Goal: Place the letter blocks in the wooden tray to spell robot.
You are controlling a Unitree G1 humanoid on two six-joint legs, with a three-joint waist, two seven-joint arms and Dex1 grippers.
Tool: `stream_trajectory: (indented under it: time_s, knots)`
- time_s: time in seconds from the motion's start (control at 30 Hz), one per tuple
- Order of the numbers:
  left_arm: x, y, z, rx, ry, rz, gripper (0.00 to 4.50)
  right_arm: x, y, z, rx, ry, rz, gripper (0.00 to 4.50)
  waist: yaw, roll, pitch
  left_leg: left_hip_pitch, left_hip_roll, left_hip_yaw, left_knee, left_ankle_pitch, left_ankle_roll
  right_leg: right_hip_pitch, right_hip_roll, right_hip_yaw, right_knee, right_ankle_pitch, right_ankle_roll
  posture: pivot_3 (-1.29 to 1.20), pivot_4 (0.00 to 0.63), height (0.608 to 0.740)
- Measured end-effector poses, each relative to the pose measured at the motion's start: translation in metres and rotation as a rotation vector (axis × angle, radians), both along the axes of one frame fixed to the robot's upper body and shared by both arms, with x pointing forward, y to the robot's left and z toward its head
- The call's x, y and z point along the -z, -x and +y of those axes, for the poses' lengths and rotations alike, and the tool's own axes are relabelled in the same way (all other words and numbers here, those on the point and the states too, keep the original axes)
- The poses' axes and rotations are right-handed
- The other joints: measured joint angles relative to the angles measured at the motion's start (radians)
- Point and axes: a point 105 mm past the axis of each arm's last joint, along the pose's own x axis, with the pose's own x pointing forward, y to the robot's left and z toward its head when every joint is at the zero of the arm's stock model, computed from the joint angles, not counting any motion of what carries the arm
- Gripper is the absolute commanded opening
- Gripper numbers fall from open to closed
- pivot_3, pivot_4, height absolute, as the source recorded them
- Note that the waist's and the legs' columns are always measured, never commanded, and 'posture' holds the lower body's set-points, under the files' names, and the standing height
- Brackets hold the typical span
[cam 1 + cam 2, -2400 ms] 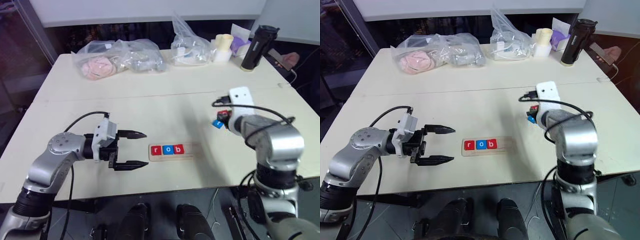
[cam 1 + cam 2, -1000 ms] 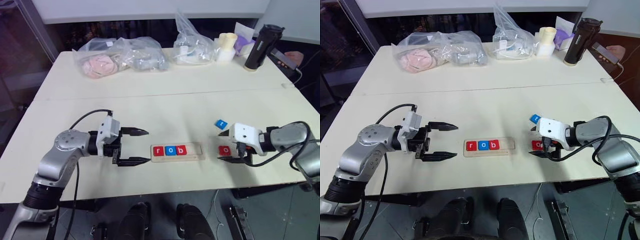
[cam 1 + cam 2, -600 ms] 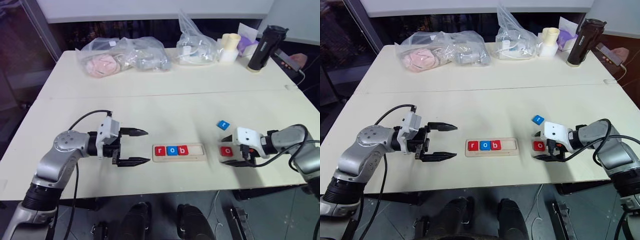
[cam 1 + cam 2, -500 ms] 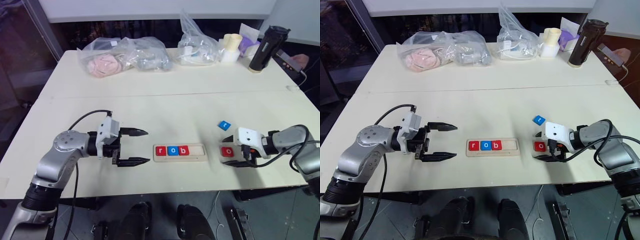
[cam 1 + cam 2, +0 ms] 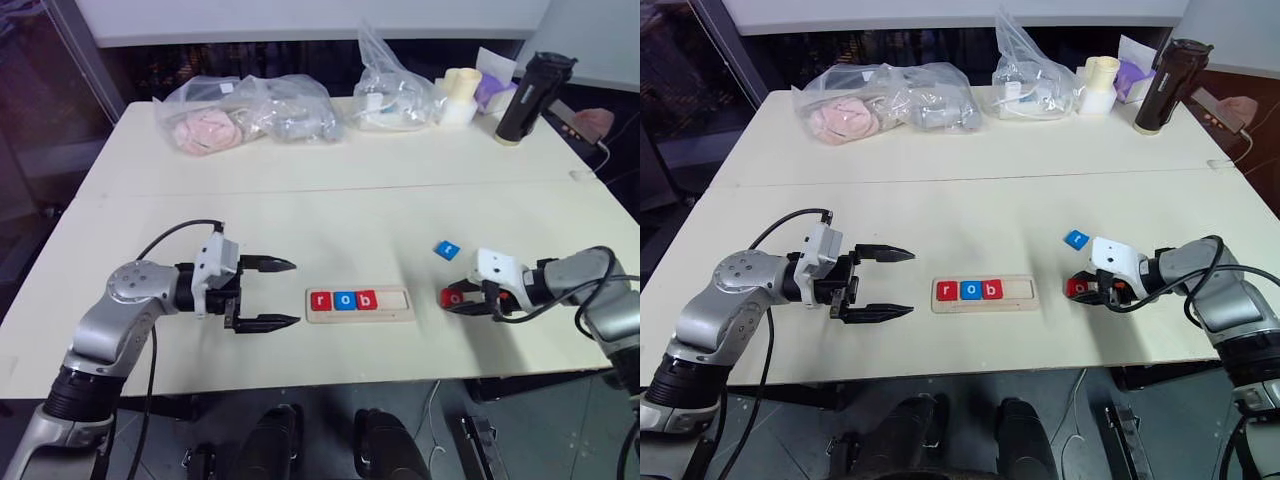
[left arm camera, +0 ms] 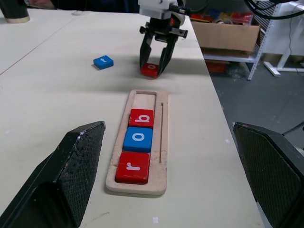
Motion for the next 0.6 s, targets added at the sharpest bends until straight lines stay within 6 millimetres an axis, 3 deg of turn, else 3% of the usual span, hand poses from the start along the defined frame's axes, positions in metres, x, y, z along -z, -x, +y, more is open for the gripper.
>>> stream_trajectory:
  time_s: [0.2, 0.37, 0.6]
  knots:
    - [0.000, 0.000, 0.000, 0.000, 0.000, 0.000, 4.50, -0.029, 0.001, 0.049, -0.148, -0.057, -0.068, 1.14, 0.003, 0.000, 0.000, 0.000, 0.000, 0.000, 0.000, 0.000, 0.000, 0.000, 0.000, 0.000, 0.001, 0.000, 0.000, 0.00, 0.150, 0.738]
    - [0.000, 0.000, 0.001, -0.004, -0.004, 0.002, 4.50, -0.012, 0.006, 0.076, -0.217, -0.073, -0.021, 1.14, 0.003, 0.000, 0.000, 0.000, -0.001, 0.000, 0.001, 0.000, 0.000, 0.000, 0.000, 0.000, 0.000, 0.000, 0.000, 0.00, 0.150, 0.738]
    - [-0.002, 0.000, 0.000, -0.009, -0.006, -0.003, 4.50, -0.004, 0.006, 0.084, -0.231, -0.070, -0.013, 1.14, 0.002, 0.000, 0.000, -0.001, 0.000, 0.000, 0.000, 0.000, 0.000, -0.001, 0.000, 0.000, 0.001, 0.000, 0.000, 0.00, 0.150, 0.738]
